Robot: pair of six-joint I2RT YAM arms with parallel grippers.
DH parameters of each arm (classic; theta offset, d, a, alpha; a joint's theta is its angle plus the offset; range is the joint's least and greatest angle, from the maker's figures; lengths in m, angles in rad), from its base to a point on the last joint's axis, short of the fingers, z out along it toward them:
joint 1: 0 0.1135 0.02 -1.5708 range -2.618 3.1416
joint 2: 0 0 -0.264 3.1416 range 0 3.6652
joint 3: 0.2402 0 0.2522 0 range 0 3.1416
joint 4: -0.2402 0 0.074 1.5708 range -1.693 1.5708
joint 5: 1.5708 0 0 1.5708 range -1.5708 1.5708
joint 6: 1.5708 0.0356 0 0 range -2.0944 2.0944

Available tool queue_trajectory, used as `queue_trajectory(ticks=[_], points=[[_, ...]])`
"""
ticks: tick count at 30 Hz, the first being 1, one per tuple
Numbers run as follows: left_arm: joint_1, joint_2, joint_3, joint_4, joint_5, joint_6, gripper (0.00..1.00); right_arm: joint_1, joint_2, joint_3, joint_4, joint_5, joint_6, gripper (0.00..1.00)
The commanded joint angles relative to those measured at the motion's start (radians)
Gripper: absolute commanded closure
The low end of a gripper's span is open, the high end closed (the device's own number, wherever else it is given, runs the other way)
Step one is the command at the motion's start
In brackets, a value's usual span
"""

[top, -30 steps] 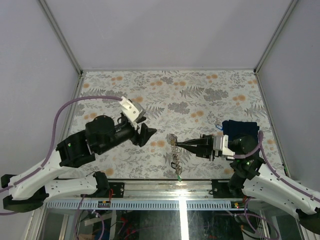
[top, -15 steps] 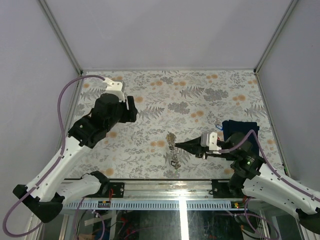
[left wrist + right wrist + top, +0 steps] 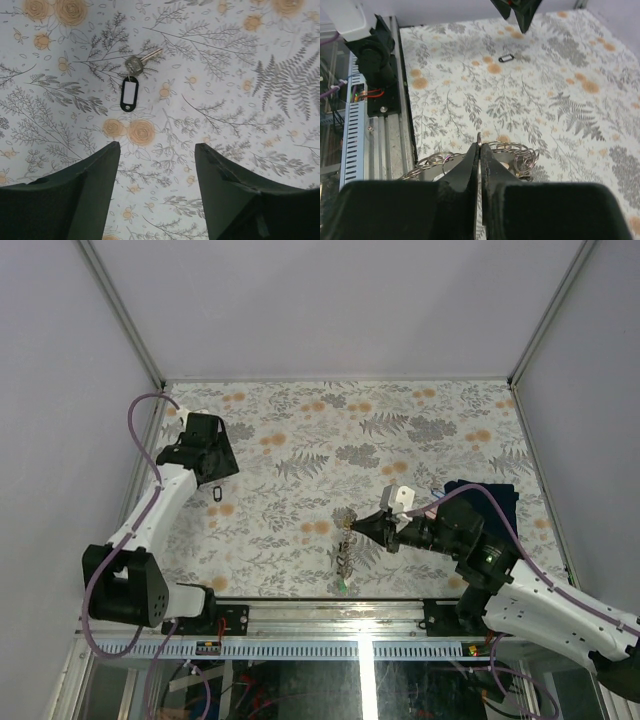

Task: Put the keys on the keyring
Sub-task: Move the key to the center of the board.

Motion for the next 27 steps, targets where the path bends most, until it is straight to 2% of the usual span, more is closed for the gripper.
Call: queue_trajectory(ticks=[1,7,11,17,24,27], points=[[0.046,0.057,-0.001,0.081,-0.02,0.009,0.41,0.005,0.032,0.109,-0.037,0.085,0.051,1.0],[0.114,0.176,-0.027,0.14,0.041,0.038,0.48,0.006,0.006,0.062,0.038,0.058,0.071,1.0],[0.168,0.245,-0.034,0.202,0.102,0.062,0.5,0.005,0.002,0.067,0.025,0.035,0.062,1.0],[0.246,0.337,-0.007,0.244,0.219,0.084,0.59,0.007,0.013,0.084,0.011,0.005,0.052,1.0],[0.264,0.431,0.046,0.229,0.281,0.117,0.61,0.006,0.03,0.084,0.028,-0.002,0.046,1.0],[0.268,0.455,0.063,0.227,0.278,0.129,0.68,0.007,0.031,0.08,0.035,-0.003,0.05,1.0]])
